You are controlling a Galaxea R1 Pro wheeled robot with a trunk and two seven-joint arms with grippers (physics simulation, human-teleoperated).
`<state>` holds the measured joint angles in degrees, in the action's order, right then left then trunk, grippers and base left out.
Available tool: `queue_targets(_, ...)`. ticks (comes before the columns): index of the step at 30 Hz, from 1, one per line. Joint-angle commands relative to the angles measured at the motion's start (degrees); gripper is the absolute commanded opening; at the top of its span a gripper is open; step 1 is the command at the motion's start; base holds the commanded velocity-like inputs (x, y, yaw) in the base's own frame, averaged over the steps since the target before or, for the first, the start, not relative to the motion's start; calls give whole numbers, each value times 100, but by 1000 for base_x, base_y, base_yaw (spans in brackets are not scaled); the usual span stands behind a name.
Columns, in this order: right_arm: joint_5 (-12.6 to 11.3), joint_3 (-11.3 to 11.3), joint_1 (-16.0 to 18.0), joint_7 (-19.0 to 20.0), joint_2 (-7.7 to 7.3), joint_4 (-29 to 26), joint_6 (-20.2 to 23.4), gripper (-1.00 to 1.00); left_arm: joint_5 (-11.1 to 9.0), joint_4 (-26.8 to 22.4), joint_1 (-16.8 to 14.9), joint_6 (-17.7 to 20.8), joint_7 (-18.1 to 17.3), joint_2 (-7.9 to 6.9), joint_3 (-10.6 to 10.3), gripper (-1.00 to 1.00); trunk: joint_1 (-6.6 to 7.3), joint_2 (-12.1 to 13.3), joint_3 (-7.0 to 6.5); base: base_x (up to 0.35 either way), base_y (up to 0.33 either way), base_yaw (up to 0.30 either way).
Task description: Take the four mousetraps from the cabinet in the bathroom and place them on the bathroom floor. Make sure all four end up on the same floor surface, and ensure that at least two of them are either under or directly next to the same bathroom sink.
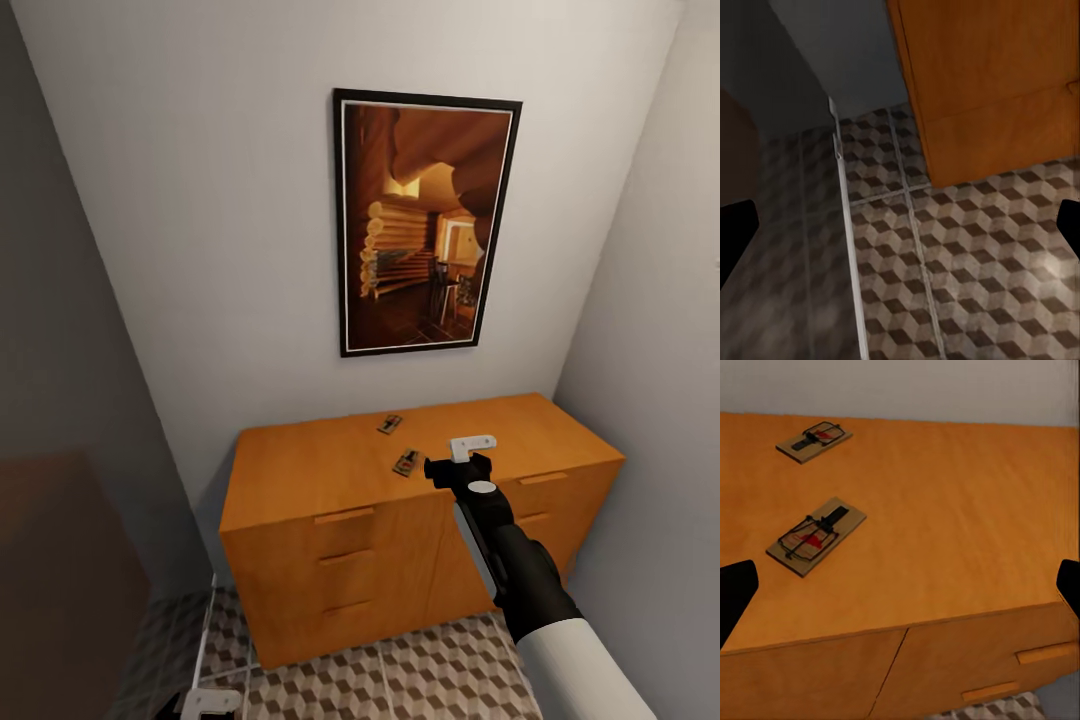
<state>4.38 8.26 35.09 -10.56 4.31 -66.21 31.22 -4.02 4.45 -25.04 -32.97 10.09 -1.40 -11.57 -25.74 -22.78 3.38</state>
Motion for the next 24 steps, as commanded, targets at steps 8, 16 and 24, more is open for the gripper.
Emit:
queue_targets(8, 46, 6, 7, -8, 0, 2, 42, 100, -37, 20, -9, -34, 11, 0, -47, 100, -4, -13, 13, 3, 3, -195)
queue_targets(16, 46, 9, 7, -8, 0, 2, 42, 100, -38, 20, -9, -34, 11, 0, -48, 100, -4, -13, 13, 10, 91, -195)
queue_targets(24, 46, 9, 7, -8, 0, 15, 42, 100, -38, 20, -9, -34, 4, 0, -50, 100, -4, -13, 13, 43, 64, -121)
